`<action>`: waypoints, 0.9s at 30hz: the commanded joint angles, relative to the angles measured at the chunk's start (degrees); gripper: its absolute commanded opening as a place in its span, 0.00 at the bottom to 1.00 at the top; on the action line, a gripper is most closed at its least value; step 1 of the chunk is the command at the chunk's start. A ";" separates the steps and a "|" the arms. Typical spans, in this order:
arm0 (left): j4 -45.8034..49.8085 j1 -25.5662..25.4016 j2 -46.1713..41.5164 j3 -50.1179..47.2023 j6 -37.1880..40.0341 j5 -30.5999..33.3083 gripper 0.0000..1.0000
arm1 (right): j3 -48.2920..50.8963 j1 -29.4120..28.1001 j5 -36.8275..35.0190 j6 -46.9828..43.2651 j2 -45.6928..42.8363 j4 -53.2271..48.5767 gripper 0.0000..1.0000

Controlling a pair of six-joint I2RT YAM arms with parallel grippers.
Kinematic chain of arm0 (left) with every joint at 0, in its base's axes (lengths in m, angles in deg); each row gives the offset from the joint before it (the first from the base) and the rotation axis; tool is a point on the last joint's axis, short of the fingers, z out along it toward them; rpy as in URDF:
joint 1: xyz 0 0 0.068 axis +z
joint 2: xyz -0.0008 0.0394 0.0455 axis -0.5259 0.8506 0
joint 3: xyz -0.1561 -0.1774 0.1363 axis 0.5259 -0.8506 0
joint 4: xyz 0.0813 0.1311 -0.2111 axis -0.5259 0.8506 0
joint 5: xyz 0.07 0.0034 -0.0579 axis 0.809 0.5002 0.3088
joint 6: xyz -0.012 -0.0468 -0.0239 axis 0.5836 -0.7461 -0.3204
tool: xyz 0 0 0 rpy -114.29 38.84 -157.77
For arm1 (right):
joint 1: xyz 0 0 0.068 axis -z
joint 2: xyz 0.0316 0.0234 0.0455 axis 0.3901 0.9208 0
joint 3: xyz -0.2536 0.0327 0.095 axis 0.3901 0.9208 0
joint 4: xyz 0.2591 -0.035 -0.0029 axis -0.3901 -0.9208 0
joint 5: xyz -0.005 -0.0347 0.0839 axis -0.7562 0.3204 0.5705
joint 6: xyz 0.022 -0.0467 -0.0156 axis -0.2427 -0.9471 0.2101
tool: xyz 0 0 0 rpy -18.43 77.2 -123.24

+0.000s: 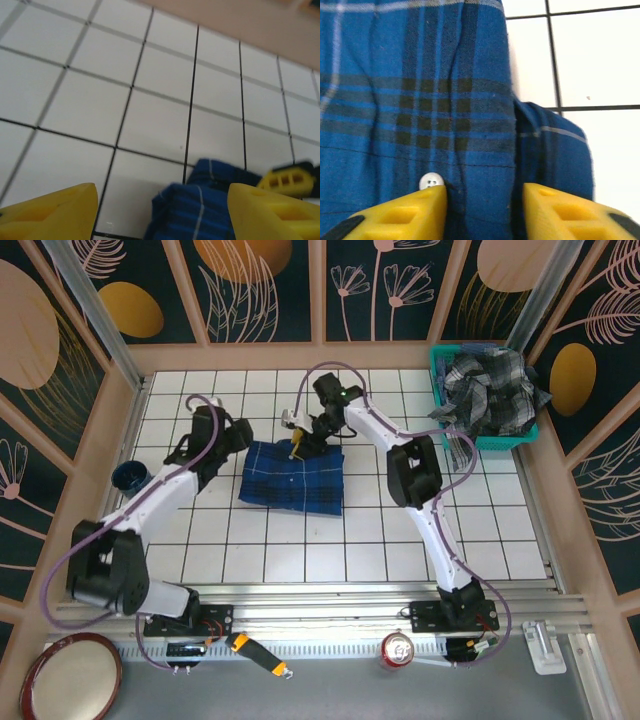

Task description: Fold and stack the long sleeve shirts

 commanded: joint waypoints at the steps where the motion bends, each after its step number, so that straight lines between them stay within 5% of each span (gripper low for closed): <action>1: 1.88 -0.24 7.12 4.20 1.84 -4.80 0.67 | 0.56 -0.27 -7.24 4.82 -5.75 11.06 0.47; 8: 1.31 -0.29 15.45 8.83 2.39 -7.70 0.67 | 14.52 -0.49 -20.33 14.03 -17.88 23.80 0.66; 12: 1.97 -0.29 18.82 10.04 1.86 -7.17 0.62 | 29.48 -4.04 -32.39 32.87 -27.76 34.28 0.74; 17: 3.80 -0.18 23.90 11.99 0.58 -4.36 0.36 | 53.84 -12.36 -41.77 46.13 -36.81 49.68 0.71; 22: 6.03 -0.20 26.26 12.42 -1.30 0.43 0.43 | 65.94 -12.53 -42.31 56.72 -37.69 58.21 0.68; 27: 5.13 -0.16 22.86 8.25 -2.89 0.04 0.53 | 74.35 -11.58 -42.31 56.55 -37.48 63.89 0.68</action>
